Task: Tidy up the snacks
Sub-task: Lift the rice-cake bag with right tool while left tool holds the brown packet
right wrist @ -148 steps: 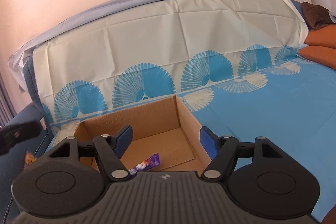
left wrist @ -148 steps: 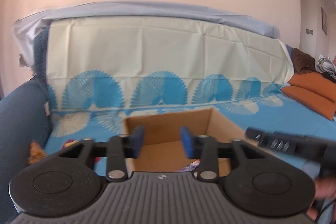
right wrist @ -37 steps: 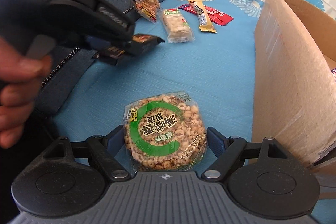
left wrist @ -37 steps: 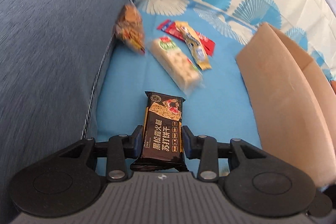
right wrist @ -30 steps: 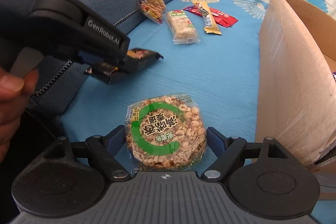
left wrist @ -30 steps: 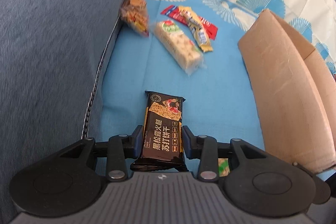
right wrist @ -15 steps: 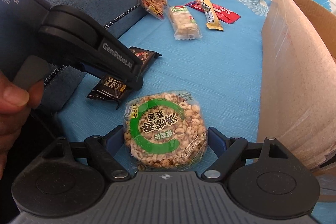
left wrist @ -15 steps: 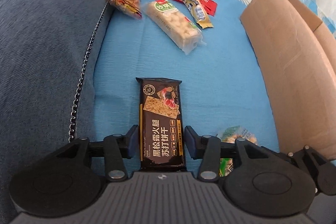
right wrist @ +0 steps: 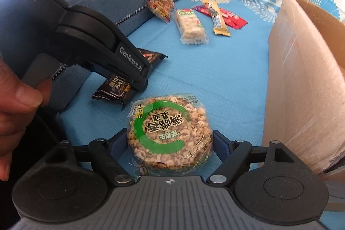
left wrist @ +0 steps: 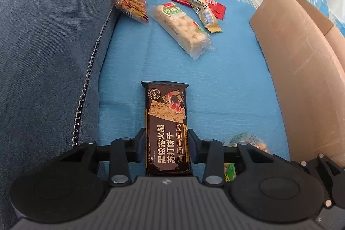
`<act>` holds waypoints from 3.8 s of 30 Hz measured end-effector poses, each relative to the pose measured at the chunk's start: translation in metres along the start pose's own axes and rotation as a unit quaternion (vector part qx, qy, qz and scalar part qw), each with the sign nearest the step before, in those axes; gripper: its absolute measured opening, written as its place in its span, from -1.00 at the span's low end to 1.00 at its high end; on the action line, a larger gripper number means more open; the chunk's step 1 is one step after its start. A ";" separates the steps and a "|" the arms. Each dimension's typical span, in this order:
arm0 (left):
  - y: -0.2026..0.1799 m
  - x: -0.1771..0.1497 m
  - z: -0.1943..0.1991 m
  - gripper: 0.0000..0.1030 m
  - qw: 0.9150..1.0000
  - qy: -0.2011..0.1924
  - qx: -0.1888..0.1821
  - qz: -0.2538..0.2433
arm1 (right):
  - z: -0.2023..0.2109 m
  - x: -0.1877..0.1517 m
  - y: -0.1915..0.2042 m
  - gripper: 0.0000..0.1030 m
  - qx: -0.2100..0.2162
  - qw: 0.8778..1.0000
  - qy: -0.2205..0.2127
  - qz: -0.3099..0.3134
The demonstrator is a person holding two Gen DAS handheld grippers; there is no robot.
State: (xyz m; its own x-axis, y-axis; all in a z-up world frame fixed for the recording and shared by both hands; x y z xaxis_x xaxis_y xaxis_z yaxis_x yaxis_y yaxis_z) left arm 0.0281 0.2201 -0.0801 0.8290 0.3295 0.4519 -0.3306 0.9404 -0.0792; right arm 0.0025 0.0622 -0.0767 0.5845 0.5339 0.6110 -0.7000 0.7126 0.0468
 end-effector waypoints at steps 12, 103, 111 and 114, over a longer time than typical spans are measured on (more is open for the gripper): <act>0.011 -0.003 0.027 -0.18 0.996 -0.072 -0.037 0.033 | 0.034 -0.002 0.003 0.56 -0.021 0.997 -0.069 0.018; 0.019 -0.012 0.063 -0.18 0.973 -0.208 -0.099 0.035 | 0.269 0.003 -0.090 0.56 -0.102 0.959 -0.251 -0.078; 0.008 -0.016 0.068 -0.18 0.973 -0.220 -0.075 0.003 | 0.272 -0.002 -0.176 0.56 -0.115 0.941 -0.276 -0.157; 0.005 -0.018 0.070 -0.18 0.973 -0.222 -0.066 0.005 | 0.249 -0.016 -0.198 0.56 -0.115 0.939 -0.274 -0.175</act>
State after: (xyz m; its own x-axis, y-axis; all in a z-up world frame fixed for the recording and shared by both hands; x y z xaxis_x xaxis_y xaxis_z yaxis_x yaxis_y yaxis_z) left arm -0.0199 0.2135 -0.0265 0.5405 0.2982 0.7867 -0.2524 0.9495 -0.1865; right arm 0.0300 -0.2007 0.1012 0.4188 -0.0215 0.9078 -0.3608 0.9135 0.1881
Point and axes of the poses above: each gripper's, at about its wrist camera, not at the fingertips, and z roughly against the way its jaws point, y to its left, x to its top, the point moved 1 cm from there along -z, roughly the way its jaws point, and after that the axes turned 2 degrees about y, right-handed, at the moved point
